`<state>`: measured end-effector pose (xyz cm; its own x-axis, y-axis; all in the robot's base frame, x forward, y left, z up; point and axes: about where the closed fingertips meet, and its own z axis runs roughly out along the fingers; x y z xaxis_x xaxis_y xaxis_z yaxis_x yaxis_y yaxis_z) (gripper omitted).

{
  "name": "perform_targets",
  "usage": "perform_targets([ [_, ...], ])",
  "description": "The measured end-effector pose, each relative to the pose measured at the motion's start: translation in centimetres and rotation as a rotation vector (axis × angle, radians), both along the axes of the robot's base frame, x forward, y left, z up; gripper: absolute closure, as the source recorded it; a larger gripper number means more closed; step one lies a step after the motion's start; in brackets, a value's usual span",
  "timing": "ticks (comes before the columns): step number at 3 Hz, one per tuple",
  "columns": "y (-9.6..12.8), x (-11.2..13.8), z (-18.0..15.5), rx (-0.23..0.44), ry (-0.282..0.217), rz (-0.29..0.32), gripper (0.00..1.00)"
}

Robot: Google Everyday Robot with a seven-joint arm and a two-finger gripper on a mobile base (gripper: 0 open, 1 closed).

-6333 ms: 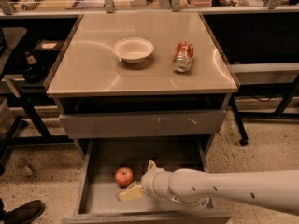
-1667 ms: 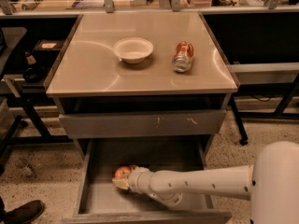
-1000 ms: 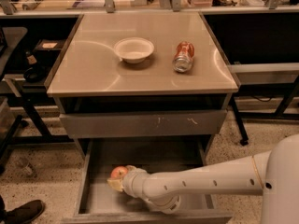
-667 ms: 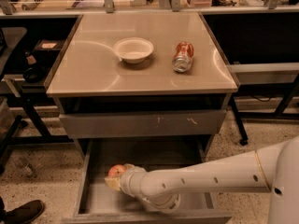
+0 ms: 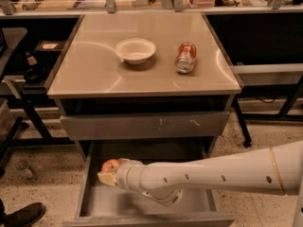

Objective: Pick apple from middle drawer and place on counter

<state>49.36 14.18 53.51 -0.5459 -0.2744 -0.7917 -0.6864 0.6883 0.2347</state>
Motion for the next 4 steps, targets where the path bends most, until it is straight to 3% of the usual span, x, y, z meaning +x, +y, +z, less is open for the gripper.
perform_targets([
  [1,1.5,0.0,3.6,0.068,-0.058,0.062,1.00],
  [2,1.7,0.1,4.0,0.064,-0.055,0.066,1.00],
  [4,2.5,1.4,9.1,0.024,-0.081,0.033,1.00],
])
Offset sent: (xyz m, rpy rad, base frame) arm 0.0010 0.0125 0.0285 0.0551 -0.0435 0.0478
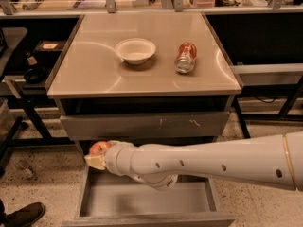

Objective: Pick apple from middle drawer and place on counter

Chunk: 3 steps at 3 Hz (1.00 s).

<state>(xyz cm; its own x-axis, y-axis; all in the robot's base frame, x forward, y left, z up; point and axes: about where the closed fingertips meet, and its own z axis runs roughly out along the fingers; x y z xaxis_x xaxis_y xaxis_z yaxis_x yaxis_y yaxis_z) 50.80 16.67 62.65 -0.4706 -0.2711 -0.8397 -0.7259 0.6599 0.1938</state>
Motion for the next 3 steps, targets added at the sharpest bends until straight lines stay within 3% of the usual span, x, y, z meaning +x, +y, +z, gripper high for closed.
perform_targets([
  [3,0.1,2.7,9.7,-0.109,-0.117,0.003,1.00],
])
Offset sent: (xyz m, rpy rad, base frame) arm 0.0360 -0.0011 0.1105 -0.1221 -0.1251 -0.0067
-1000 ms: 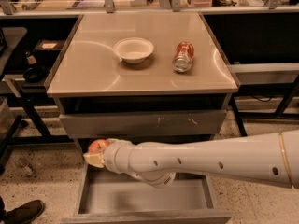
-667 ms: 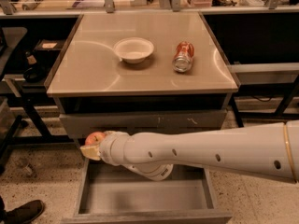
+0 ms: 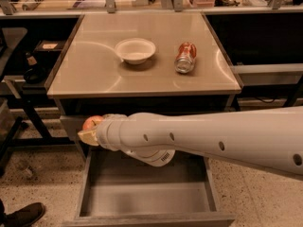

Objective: Pick apple from middle drawer and place on counter

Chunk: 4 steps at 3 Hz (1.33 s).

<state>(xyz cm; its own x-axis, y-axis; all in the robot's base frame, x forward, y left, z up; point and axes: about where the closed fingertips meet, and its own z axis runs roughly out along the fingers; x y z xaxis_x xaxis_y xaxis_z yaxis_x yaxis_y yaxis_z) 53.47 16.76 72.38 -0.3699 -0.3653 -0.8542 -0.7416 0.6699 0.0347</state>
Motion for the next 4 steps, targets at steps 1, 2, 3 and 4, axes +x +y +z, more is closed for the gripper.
perform_targets([
  [1,-0.5,0.3,2.8,-0.028,-0.049,0.003,1.00],
  [2,-0.6,0.5,3.4,-0.028,-0.060,-0.001,1.00],
  [3,-0.8,0.5,5.0,-0.025,-0.097,-0.007,1.00],
  [4,-1.0,0.8,7.4,-0.027,-0.149,-0.006,1.00],
])
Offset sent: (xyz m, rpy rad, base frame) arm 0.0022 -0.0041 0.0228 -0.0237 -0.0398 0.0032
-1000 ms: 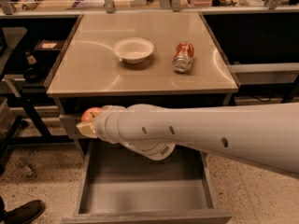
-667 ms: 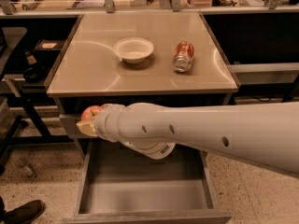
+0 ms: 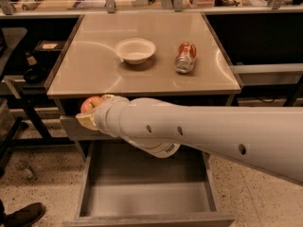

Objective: Pick apple from middle drawer and place on counter

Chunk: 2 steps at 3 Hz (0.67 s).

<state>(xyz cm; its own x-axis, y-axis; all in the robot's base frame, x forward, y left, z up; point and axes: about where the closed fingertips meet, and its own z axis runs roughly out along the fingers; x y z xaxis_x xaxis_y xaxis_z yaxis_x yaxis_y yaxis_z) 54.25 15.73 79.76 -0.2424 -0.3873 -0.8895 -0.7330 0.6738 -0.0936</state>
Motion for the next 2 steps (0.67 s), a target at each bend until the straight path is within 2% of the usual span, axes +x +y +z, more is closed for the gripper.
perform_targets([
  [1,0.0,0.0,2.1,-0.012,-0.046,0.020,1.00],
  [2,0.4,0.9,5.4,0.000,-0.113,0.031,1.00],
])
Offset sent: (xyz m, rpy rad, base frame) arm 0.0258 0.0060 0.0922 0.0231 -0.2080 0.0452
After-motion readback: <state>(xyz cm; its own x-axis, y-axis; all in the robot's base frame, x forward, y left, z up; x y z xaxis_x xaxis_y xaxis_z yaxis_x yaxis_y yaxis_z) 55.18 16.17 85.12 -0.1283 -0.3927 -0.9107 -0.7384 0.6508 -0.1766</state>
